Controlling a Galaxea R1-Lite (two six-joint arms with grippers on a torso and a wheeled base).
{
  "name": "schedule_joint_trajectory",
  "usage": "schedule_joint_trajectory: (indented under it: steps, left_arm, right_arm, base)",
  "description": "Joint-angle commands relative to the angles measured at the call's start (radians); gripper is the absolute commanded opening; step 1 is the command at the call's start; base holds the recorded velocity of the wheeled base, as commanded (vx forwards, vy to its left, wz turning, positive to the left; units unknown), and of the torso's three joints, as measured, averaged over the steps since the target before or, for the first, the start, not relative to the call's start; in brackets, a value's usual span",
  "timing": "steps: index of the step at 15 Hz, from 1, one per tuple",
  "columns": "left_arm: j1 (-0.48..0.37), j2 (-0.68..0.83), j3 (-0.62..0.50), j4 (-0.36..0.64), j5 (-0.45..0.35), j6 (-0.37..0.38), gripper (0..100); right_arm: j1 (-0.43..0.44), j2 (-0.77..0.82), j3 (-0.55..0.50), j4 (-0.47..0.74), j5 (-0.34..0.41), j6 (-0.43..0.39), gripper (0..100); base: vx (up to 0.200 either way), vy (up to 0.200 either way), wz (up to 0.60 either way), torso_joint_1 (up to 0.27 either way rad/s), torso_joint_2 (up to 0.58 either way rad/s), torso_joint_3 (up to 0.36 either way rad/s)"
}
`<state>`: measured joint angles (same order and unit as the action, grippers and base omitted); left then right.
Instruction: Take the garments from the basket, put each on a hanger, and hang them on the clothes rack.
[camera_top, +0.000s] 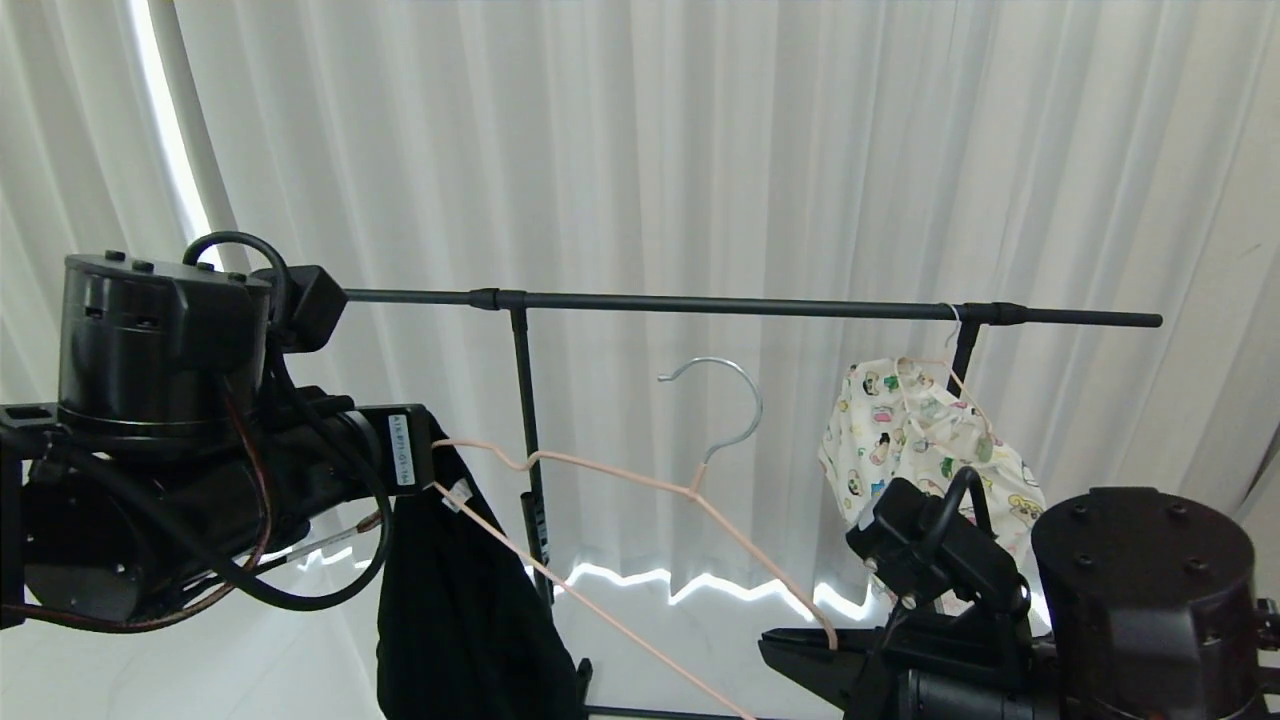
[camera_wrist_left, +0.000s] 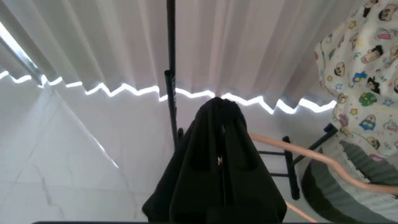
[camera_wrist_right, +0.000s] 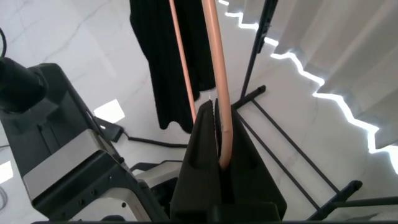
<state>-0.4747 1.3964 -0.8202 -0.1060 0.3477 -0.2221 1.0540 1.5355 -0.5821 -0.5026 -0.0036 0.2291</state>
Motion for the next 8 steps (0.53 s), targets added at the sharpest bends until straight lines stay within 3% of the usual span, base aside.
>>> schedule_joint_trajectory:
  steps: [1,3,8]
  left_arm:
    - [-0.005,-0.007,-0.002,-0.017,0.002,0.000,0]
    - [-0.004,0.000,-0.002,-0.064,0.028,0.000,0]
    - [-0.007,0.000,0.001,-0.064,0.057,0.000,0]
  right_arm:
    - [-0.028,0.017,-0.007,-0.001,-0.003,0.001,0]
    - [-0.040,0.015,-0.005,-0.001,-0.003,0.002,0]
    - [-0.055,0.017,-0.010,-0.001,-0.003,0.002,0]
  base:
    - [0.000,0.000,0.00,0.000,0.00,0.000]
    - [0.000,0.000,0.00,0.000,0.00,0.000]
    - [0.000,0.000,0.00,0.000,0.00,0.000]
